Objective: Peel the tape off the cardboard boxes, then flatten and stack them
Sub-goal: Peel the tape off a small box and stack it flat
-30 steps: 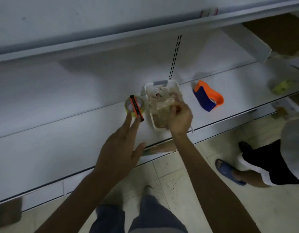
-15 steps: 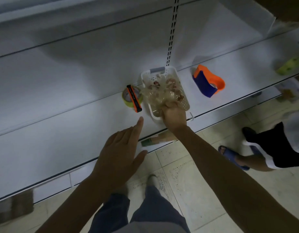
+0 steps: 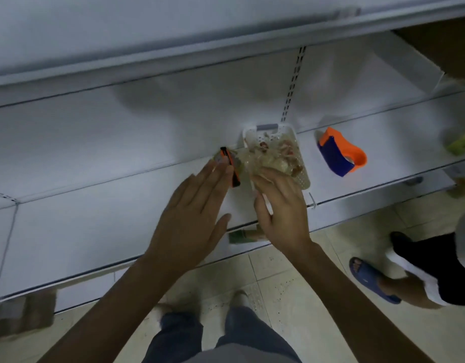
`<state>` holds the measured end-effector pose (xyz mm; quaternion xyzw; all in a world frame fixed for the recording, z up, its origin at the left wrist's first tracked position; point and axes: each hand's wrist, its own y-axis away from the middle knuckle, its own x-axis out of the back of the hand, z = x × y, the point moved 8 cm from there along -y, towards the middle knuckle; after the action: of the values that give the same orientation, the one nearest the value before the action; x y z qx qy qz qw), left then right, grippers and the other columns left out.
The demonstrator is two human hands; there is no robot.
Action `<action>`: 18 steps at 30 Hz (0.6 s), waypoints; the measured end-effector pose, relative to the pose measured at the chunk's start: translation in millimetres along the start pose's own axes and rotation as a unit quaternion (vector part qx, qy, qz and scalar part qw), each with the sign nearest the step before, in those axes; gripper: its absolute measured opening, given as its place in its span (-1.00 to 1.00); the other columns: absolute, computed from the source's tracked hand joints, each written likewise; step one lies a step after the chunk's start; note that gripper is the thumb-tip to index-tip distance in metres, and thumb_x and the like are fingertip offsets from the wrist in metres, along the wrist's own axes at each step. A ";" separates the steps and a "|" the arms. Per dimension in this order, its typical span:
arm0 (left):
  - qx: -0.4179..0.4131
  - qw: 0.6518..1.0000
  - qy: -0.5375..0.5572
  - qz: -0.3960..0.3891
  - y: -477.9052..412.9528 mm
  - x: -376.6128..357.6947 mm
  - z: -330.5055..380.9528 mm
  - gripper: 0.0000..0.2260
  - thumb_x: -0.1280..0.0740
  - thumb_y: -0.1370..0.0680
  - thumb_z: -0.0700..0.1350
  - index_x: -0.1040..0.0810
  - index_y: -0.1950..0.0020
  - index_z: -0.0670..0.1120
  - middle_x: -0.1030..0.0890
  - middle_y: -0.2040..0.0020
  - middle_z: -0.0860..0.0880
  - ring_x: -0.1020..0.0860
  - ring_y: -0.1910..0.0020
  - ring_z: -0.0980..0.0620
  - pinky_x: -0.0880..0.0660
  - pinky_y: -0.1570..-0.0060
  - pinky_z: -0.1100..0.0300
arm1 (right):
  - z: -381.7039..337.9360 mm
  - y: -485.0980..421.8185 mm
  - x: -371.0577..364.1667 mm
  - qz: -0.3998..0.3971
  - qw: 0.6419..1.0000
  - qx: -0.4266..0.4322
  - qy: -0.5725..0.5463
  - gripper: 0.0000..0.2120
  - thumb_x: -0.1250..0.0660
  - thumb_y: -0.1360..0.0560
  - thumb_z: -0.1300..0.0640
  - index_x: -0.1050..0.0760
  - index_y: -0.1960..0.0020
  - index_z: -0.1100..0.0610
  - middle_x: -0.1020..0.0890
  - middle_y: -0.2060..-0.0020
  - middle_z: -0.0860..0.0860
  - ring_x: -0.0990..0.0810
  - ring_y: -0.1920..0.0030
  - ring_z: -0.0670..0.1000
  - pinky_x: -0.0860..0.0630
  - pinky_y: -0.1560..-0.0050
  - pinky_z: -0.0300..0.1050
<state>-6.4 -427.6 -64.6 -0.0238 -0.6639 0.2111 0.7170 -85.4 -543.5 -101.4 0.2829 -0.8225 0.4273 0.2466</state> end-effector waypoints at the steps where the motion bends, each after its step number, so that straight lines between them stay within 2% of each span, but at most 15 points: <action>1: -0.029 0.999 -0.022 0.032 -1.6 17.1 0.6 -0.42 -0.14 -0.59 0.03 -0.05 -0.51 -0.19 -0.16 -0.50 -0.16 -0.13 -0.49 -0.06 -0.20 -0.43 -0.06 | -29.4 -10.6 13.5 0.029 0.998 0.054 -0.022 -0.71 -0.19 -0.57 0.21 -0.53 -0.23 0.26 -0.58 -0.19 0.19 -0.53 -0.21 0.16 -0.47 -0.20 0.10; 5: -0.140 0.964 -0.140 0.179 -1.1 107.7 -2.7 -0.40 -0.30 -0.57 -0.12 -0.08 -0.52 -0.18 -0.16 -0.48 -0.09 -0.14 -0.50 -0.09 -0.18 -0.44 -0.06 | -130.7 -49.0 54.5 0.113 0.964 0.237 -0.030 -0.65 -0.24 -0.56 0.19 -0.37 -0.32 0.26 -0.47 -0.30 0.18 -0.44 -0.34 0.12 -0.38 -0.34 0.04; 8: -0.158 0.935 -0.209 0.239 7.6 167.8 -19.3 -0.36 -0.37 -0.51 -0.18 -0.11 -0.49 -0.18 -0.19 -0.46 -0.08 -0.15 -0.49 -0.11 -0.23 -0.42 0.01 | -182.4 -79.4 67.6 0.134 0.942 0.305 -0.030 -0.56 -0.25 -0.55 0.19 -0.25 -0.39 0.20 -0.38 -0.36 0.12 -0.30 -0.45 0.03 -0.25 -0.42 -0.01; 10: -0.139 0.931 -0.232 0.244 16.6 198.6 -35.3 -0.36 -0.36 -0.52 -0.14 -0.12 -0.50 -0.23 -0.18 -0.45 -0.08 -0.14 -0.50 -0.08 -0.21 -0.43 0.07 | -216.1 -98.6 70.6 0.132 0.930 0.343 -0.024 -0.56 -0.28 -0.55 0.19 -0.27 -0.38 0.19 -0.38 -0.38 0.12 -0.28 -0.45 0.05 -0.21 -0.44 -0.01; 13: -0.081 0.931 -0.254 0.249 33.0 247.3 -64.0 -0.40 -0.28 -0.57 0.00 -0.12 -0.48 -0.20 -0.19 -0.46 -0.06 -0.17 -0.50 -0.05 -0.23 -0.42 0.06 | -266.3 -122.6 66.6 0.126 0.916 0.381 -0.010 -0.59 -0.30 -0.54 0.12 -0.32 -0.34 0.18 -0.38 -0.34 0.12 -0.32 -0.41 0.10 -0.20 -0.46 -0.01; 15: -0.049 0.934 -0.259 0.242 43.8 276.4 -87.3 -0.43 -0.21 -0.58 0.07 -0.10 -0.48 -0.16 -0.20 -0.47 -0.07 -0.18 -0.49 -0.07 -0.24 -0.41 0.03 | -297.4 -139.1 56.5 0.099 0.916 0.389 -0.005 -0.55 -0.24 -0.54 -0.02 -0.31 -0.36 0.16 -0.37 -0.36 0.11 -0.31 -0.41 0.10 -0.17 -0.46 0.02; 18: 0.021 0.933 -0.277 0.228 61.6 314.4 -138.7 -0.45 -0.07 -0.61 0.13 -0.08 -0.51 -0.13 -0.15 -0.52 -0.05 -0.11 -0.52 -0.03 -0.11 -0.45 0.05 | -344.5 -166.1 36.2 0.053 0.916 0.396 0.031 -0.45 -0.12 -0.53 -0.16 -0.38 -0.39 0.16 -0.43 -0.37 0.13 -0.37 -0.41 0.14 -0.25 -0.42 0.15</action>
<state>119.6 -232.3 195.9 -0.0996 -0.8086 0.3807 0.4374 57.4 -341.4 192.4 0.3001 -0.5917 0.7391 0.1166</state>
